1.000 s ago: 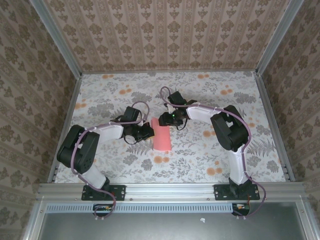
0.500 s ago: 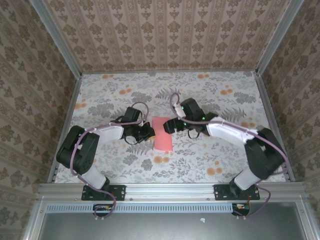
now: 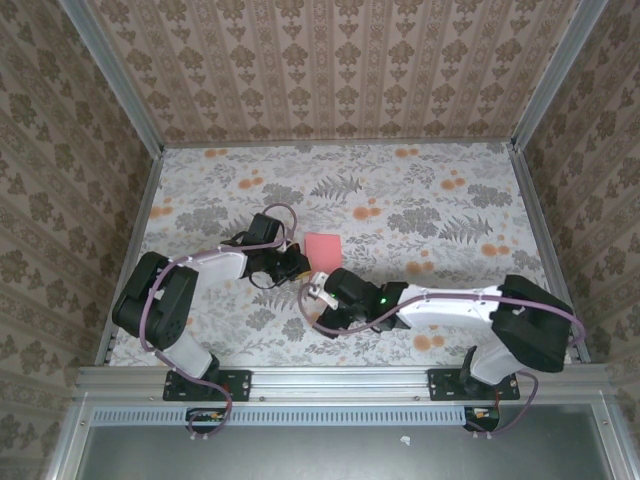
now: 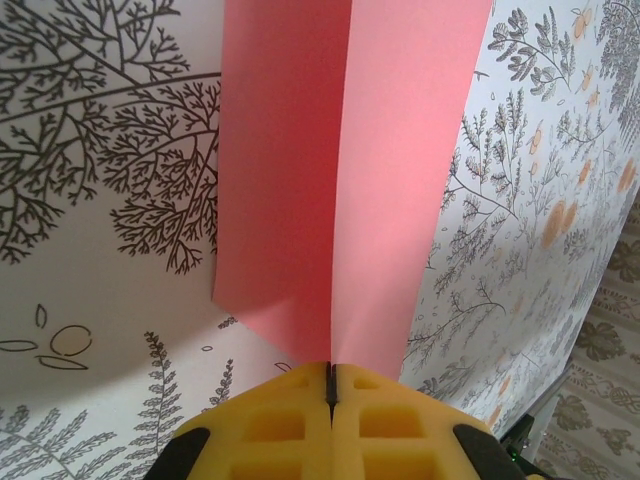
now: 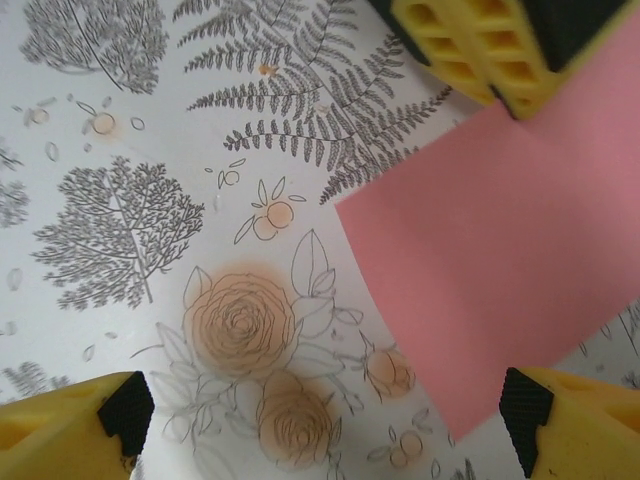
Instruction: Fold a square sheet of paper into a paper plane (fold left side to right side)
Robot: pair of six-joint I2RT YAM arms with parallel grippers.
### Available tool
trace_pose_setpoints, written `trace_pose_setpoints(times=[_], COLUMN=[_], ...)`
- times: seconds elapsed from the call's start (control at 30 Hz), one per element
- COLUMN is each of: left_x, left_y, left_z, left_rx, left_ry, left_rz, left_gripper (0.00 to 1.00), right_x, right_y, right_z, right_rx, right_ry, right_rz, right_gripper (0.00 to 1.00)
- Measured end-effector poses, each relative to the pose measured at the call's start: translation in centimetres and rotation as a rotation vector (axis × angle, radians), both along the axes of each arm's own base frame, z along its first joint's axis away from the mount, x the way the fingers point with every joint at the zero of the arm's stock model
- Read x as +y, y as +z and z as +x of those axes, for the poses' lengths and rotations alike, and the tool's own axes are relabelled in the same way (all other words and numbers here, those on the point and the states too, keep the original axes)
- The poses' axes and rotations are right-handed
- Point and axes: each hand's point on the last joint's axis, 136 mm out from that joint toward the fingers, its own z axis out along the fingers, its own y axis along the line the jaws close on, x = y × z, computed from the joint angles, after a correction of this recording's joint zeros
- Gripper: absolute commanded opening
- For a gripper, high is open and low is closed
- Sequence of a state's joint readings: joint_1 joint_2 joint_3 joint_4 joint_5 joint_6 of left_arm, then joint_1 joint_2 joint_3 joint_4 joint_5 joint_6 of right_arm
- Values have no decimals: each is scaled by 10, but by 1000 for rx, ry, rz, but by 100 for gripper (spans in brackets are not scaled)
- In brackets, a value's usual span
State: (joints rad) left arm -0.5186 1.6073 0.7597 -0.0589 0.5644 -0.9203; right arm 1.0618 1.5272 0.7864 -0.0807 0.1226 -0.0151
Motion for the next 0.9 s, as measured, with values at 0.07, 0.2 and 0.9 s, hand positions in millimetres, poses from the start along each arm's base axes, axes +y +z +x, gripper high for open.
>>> trace_pose_setpoints(times=[0.07, 0.2, 0.9], left_x=[0, -1, 5], left_y=[0, 0, -2], left_z=[0, -1, -5], left_rx=[1, 1, 11], left_ry=[-1, -4, -13], left_rz=[0, 0, 20], left_gripper=[0, 0, 23], right_x=[6, 17, 28], right_y=[-8, -17, -10], right_z=[2, 13, 39], right_rx=[-17, -56, -41], right_ry=[19, 39, 39], right_rz=[-29, -70, -34], right_gripper=[91, 84, 0])
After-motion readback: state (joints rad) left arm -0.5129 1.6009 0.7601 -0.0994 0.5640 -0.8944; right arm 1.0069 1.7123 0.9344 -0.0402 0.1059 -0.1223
